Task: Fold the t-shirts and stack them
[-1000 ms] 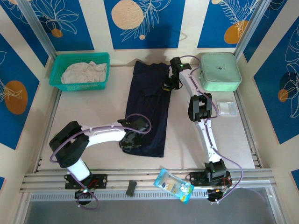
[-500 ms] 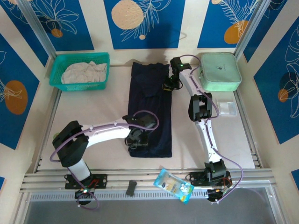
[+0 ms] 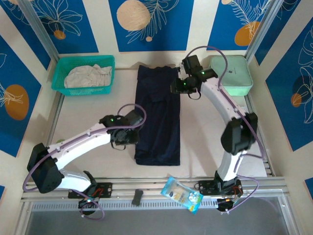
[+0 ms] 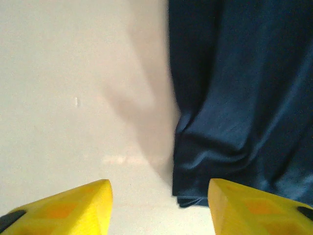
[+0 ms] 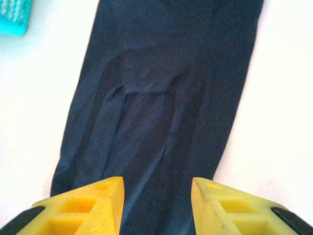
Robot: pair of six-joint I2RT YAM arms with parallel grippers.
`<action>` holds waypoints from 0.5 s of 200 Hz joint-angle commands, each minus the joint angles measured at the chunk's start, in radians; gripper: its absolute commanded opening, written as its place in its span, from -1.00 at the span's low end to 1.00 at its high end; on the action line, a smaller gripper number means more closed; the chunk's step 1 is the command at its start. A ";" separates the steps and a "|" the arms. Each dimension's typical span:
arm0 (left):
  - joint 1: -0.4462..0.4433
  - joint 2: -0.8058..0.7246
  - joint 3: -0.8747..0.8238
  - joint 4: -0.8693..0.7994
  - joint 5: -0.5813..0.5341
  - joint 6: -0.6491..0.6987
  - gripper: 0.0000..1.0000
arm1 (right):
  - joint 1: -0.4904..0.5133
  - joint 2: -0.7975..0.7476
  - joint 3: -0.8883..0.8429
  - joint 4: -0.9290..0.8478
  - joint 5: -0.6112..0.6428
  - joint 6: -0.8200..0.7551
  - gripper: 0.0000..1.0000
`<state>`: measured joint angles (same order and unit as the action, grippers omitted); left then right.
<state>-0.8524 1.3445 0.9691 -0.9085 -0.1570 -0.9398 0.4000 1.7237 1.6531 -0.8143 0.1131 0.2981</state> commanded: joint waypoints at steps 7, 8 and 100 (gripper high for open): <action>-0.002 -0.048 -0.169 0.208 0.166 -0.073 -0.04 | 0.092 -0.085 -0.192 0.014 0.014 0.061 -0.17; -0.001 -0.050 -0.174 0.215 0.169 -0.076 -0.05 | 0.097 -0.089 -0.198 0.015 0.014 0.064 -0.17; -0.006 -0.048 -0.286 0.366 0.266 -0.127 -0.22 | 0.195 -0.262 -0.442 0.050 0.048 0.195 -0.19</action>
<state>-0.8532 1.2694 0.7132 -0.5873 0.0563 -1.0428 0.5926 1.5051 1.2152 -0.7769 0.1436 0.4576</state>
